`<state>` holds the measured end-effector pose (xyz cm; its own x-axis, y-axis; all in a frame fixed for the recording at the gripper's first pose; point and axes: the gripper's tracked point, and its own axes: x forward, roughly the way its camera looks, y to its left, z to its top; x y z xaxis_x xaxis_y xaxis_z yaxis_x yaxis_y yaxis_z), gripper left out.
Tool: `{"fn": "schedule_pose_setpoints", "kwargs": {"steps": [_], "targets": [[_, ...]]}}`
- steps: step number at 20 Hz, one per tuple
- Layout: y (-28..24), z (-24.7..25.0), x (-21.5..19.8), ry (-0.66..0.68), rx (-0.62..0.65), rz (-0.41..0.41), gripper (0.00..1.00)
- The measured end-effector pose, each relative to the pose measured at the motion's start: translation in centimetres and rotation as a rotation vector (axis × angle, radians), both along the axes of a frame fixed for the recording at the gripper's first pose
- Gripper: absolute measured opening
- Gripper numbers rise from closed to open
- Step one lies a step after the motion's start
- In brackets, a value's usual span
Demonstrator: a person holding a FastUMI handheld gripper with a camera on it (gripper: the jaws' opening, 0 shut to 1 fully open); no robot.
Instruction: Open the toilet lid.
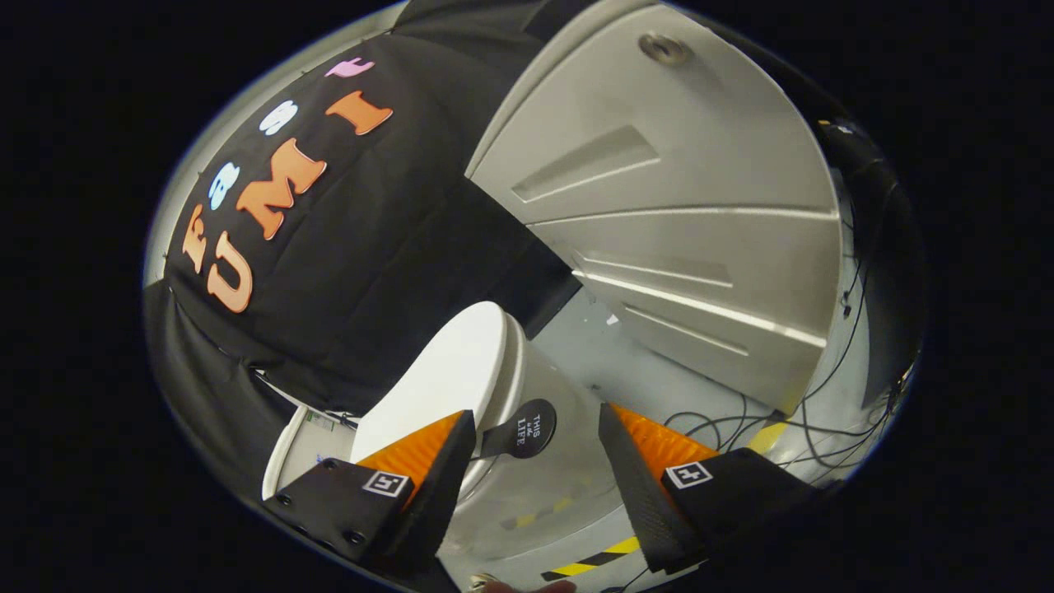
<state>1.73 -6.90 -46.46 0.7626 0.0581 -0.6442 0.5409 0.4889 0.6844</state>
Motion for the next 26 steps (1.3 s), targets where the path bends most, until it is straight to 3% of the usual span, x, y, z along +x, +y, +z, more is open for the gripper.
{"fn": "schedule_pose_setpoints", "kwargs": {"steps": [4, 13, 15, 17, 18, 21, 26], "targets": [[1.3, -0.7, -0.2, -0.004, 0.111, 0.016, 0.95], [1.3, -1.2, 0.7, -0.017, 0.127, -0.016, 0.79], [1.2, -0.9, 1.1, -0.031, 0.136, -0.032, 0.71], [1.3, -0.5, 1.5, -0.057, 0.148, -0.044, 0.57], [1.3, -0.4, 1.6, -0.060, 0.150, -0.046, 0.45], [1.2, -0.5, 1.5, -0.058, 0.154, -0.045, 0.38], [0.8, 0.2, 1.9, -0.088, 0.160, -0.071, 0.12]]}}
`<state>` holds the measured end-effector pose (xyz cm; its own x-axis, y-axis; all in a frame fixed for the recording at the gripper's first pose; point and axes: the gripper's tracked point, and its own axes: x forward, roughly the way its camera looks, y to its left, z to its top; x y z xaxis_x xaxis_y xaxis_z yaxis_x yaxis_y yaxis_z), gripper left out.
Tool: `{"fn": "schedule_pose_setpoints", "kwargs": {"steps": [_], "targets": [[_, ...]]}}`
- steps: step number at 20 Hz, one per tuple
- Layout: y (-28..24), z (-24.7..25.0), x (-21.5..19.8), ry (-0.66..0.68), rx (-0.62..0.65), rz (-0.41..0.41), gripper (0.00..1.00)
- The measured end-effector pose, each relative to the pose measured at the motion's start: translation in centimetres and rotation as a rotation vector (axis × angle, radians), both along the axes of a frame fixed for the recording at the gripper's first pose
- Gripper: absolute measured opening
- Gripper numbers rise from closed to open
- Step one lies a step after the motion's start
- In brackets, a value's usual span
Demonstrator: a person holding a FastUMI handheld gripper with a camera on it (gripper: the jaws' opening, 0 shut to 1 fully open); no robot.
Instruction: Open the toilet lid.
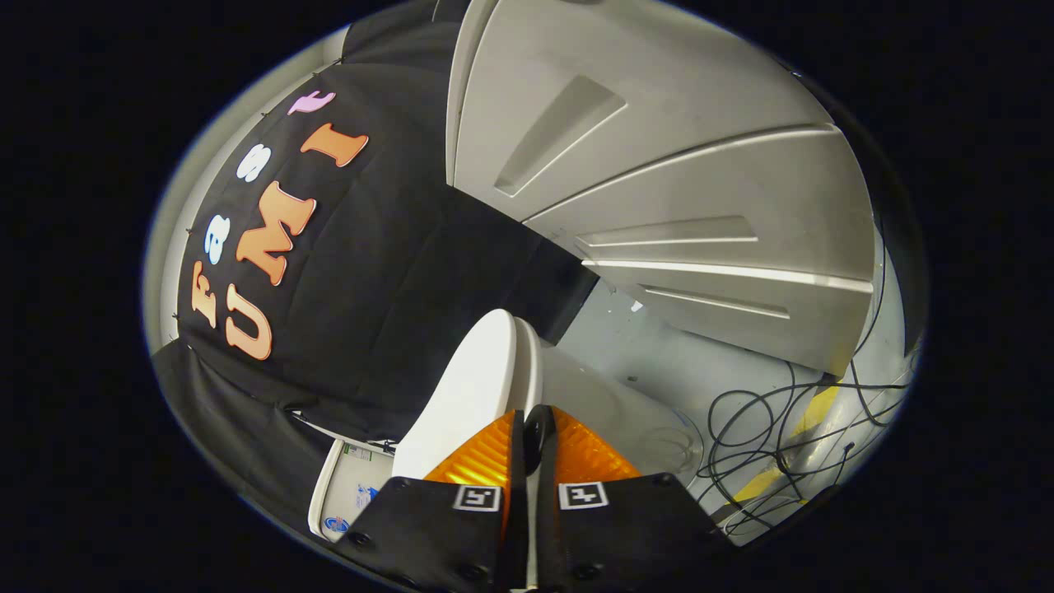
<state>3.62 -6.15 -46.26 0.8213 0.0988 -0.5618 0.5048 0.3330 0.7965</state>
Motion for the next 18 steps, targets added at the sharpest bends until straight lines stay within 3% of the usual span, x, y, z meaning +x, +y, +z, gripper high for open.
{"fn": "schedule_pose_setpoints", "kwargs": {"steps": [2, 14, 18], "targets": [[-0.15, 0.13, 0.04, -0.004, -0.004, -0.011, 0.08], [-0.15, 0.05, -0.29, 0.009, 0.035, -0.032, 0.08], [-0.62, 0.17, 0.43, -0.010, -0.042, -0.033, 0.08]]}}
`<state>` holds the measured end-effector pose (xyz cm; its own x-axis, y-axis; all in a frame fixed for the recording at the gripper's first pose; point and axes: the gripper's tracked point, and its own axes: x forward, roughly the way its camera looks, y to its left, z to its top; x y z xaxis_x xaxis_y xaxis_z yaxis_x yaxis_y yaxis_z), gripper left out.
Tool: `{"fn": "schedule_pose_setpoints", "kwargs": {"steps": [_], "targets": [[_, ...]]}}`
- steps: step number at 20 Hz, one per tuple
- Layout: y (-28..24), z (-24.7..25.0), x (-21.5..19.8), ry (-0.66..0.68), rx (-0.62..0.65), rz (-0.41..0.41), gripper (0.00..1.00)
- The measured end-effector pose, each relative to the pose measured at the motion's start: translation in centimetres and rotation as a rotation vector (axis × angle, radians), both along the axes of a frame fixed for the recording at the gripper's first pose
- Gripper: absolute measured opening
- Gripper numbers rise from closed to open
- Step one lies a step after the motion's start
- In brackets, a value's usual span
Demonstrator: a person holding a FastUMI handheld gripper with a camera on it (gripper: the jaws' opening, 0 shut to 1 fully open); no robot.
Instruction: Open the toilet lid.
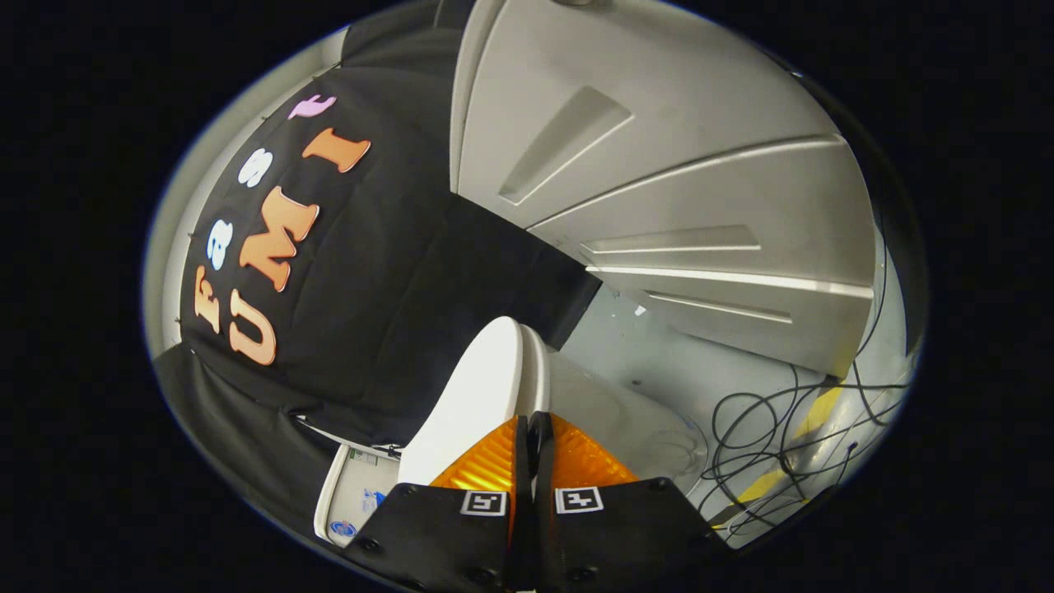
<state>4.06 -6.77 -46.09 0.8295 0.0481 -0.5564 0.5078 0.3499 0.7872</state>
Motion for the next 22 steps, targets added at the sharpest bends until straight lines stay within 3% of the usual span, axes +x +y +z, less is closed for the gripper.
{"fn": "schedule_pose_setpoints", "kwargs": {"steps": [4, 14, 20, 22], "targets": [[0.2, 0.1, 0.1, 0.020, -0.037, 0.031, 0.08], [-1.1, 3.6, 2.6, -0.020, -0.184, 0.005, 0.08], [-1.2, 7.2, 5.2, -0.022, -0.382, 0.109, 0.08], [-1.4, 8.7, 5.5, -0.020, -0.400, 0.104, 0.08]]}}
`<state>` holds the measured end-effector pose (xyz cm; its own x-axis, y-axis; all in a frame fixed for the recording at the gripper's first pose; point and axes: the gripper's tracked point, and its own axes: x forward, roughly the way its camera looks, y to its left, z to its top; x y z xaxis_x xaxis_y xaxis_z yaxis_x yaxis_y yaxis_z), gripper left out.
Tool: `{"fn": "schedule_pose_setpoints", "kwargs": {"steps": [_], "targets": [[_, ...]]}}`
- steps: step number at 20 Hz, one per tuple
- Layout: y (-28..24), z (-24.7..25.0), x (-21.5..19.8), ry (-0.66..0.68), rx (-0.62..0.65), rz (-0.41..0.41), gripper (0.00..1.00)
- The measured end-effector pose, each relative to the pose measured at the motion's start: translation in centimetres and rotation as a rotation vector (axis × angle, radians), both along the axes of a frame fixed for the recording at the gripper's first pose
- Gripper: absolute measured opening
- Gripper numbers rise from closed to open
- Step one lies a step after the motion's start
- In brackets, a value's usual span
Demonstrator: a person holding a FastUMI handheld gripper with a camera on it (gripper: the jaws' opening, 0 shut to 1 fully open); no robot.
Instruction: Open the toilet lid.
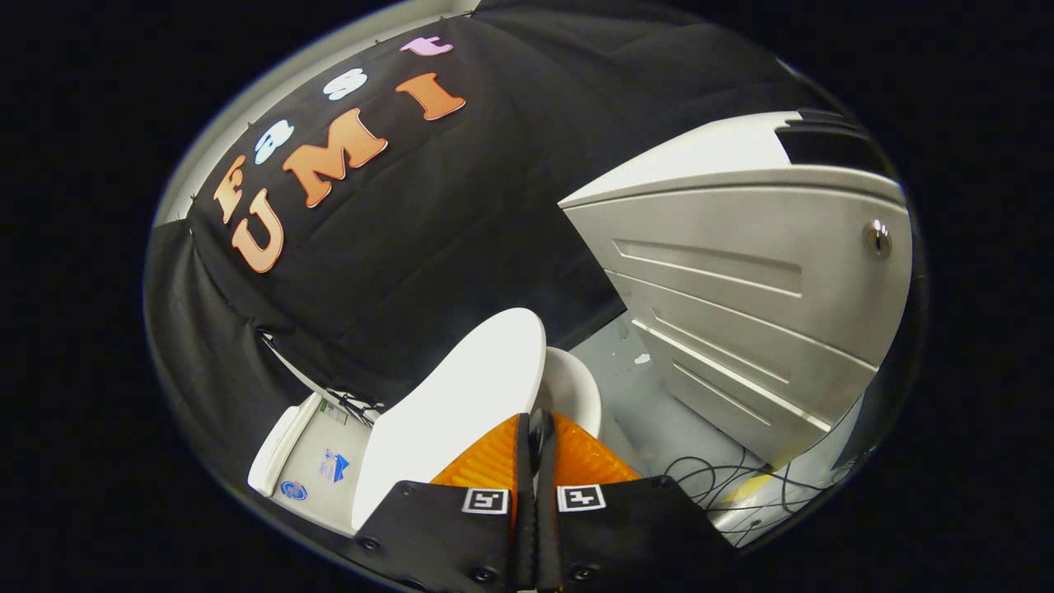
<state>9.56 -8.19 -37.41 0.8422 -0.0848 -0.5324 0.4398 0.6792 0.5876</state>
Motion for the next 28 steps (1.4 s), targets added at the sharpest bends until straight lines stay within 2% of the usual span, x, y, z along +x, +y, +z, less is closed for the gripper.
{"fn": "schedule_pose_setpoints", "kwargs": {"steps": [9, 12, 20, 28], "targets": [[2.5, 10.2, 2.6, -0.156, -0.036, -0.051, 0.08], [4.4, 13.9, 3.9, -0.194, -0.082, -0.019, 0.08], [8.3, 18.5, 6.2, -0.158, -0.246, 0.105, 0.08], [12.4, 22.9, 7.6, -0.192, -0.312, 0.163, 0.08]]}}
